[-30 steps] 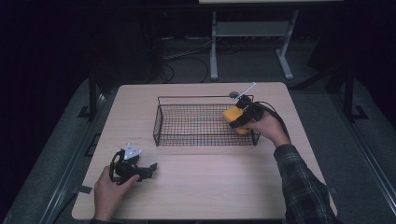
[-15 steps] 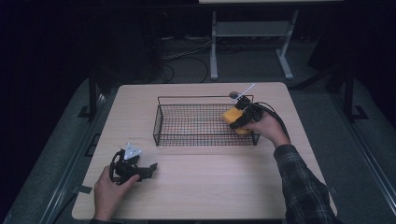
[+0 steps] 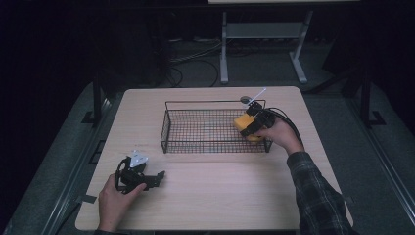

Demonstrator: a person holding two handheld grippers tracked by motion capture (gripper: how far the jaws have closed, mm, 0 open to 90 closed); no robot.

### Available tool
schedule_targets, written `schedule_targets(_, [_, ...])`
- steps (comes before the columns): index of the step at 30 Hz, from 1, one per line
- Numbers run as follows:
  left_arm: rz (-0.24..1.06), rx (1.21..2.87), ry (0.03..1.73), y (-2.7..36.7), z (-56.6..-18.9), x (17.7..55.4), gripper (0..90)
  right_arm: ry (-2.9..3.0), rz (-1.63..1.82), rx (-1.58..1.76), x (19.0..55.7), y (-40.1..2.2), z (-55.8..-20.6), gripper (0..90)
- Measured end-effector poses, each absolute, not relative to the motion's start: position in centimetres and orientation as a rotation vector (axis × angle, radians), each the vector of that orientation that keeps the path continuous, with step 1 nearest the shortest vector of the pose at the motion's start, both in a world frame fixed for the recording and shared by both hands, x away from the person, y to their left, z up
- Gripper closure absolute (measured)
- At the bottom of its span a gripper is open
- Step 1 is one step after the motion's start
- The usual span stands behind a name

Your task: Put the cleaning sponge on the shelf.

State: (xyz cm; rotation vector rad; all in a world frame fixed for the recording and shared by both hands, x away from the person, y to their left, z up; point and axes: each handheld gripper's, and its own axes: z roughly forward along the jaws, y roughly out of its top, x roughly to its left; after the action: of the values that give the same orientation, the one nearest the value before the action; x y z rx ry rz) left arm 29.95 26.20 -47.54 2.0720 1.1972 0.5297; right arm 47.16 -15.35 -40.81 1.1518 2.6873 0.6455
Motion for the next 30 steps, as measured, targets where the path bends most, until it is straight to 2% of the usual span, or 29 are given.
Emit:
schedule_targets(13, [0.530, 2.072, 1.197, 26.2, -47.5, 30.0, 12.7, 2.701, 0.644, 1.159, 47.1, -15.2, -40.8, 13.5])
schedule_targets(30, [0.530, 2.073, 1.197, 26.2, -47.5, 30.0, 12.6, 2.652, 0.721, 1.158, 45.5, -16.9, -37.7, 13.2])
